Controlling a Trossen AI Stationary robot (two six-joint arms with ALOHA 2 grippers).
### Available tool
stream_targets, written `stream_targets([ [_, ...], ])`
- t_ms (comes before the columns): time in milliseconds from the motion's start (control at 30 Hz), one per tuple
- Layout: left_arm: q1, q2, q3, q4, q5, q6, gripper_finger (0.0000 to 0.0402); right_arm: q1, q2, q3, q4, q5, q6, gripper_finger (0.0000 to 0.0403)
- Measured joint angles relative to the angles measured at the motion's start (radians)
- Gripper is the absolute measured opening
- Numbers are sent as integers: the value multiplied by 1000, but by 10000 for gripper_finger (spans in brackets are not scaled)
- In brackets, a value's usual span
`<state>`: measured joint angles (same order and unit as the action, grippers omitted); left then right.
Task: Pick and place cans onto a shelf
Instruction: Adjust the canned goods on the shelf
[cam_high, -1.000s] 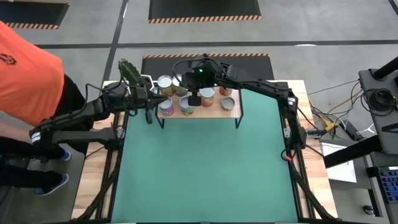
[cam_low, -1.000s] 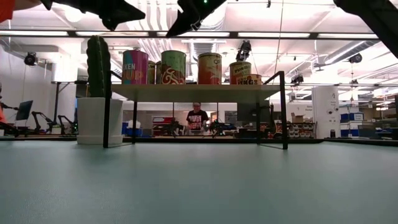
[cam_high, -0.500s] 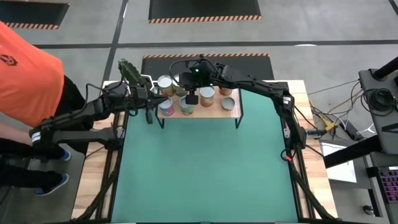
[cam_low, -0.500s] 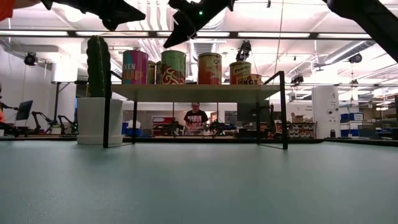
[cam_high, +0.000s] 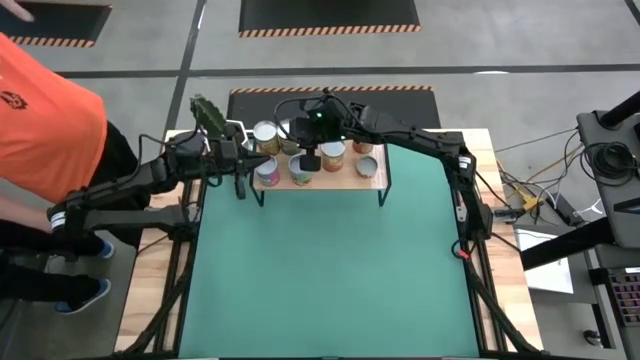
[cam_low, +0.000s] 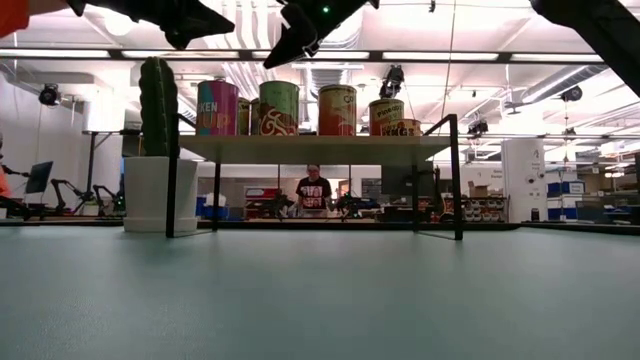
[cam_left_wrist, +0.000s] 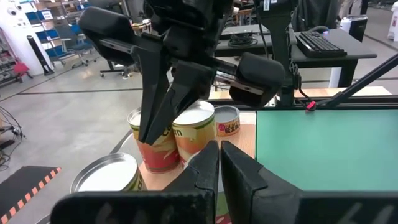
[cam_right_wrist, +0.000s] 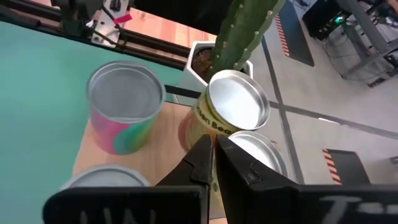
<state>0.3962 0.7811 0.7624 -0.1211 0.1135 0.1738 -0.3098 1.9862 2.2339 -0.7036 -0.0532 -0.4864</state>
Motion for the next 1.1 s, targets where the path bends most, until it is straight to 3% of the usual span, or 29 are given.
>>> stream_targets([
  [333,0,3,0,1,0,0,0,-54,29,-13,14,4,0,9],
  [1100,0,3,0,0,0,0,0,-50,27,-24,29,1,16,9],
])
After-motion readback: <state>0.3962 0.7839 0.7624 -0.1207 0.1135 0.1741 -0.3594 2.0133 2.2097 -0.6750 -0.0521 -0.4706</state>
